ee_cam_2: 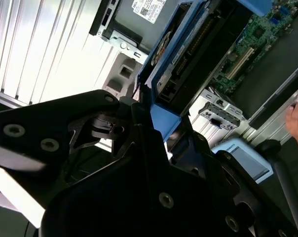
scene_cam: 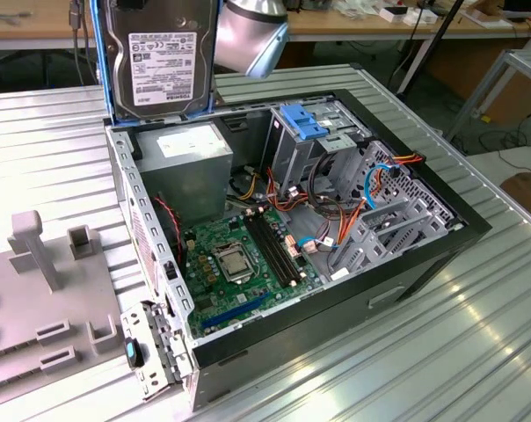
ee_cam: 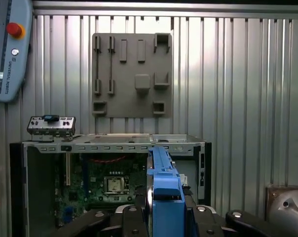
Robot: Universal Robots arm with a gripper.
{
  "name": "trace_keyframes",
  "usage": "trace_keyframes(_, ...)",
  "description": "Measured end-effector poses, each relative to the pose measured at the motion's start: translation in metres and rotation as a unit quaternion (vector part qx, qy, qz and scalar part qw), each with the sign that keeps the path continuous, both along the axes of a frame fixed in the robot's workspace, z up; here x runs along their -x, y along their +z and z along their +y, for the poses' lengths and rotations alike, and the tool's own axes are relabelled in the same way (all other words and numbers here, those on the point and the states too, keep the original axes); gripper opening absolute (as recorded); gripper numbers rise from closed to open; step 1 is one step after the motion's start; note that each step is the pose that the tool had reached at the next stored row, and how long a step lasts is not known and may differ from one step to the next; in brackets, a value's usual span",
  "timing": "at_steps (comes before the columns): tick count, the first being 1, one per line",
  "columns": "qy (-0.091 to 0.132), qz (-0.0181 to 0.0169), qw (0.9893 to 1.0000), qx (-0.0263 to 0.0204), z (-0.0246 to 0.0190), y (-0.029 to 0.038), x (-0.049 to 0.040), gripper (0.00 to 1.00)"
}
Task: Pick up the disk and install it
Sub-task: 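Pick up the disk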
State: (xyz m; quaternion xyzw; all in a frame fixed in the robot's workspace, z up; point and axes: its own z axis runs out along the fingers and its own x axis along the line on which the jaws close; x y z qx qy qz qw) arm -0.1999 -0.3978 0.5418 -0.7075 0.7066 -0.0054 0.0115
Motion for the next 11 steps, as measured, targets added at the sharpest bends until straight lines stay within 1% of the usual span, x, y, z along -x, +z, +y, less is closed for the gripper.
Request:
trace_keyframes(2,0.0,0.0,1.0,0.0,-0.0022,-0.0008,-0.0064,0.37)
trace_keyframes(3,0.0,0.0,1.0,0.0,-0.0046,-0.0019,-0.0144,0.37)
trace_keyframes(6,0.0,0.0,1.0,0.0006,-0.007,-0.0025,-0.022,0.37)
trace_keyframes(7,0.0,0.0,1.0,0.0016,-0.0074,-0.0024,-0.0234,0.37)
trace_keyframes(9,0.0,-0.0007,1.0,0.0063,-0.009,-0.0026,-0.0277,0.37)
trace_keyframes(11,0.0,-0.0016,1.0,0.0063,-0.0113,-0.0028,-0.0297,0.37)
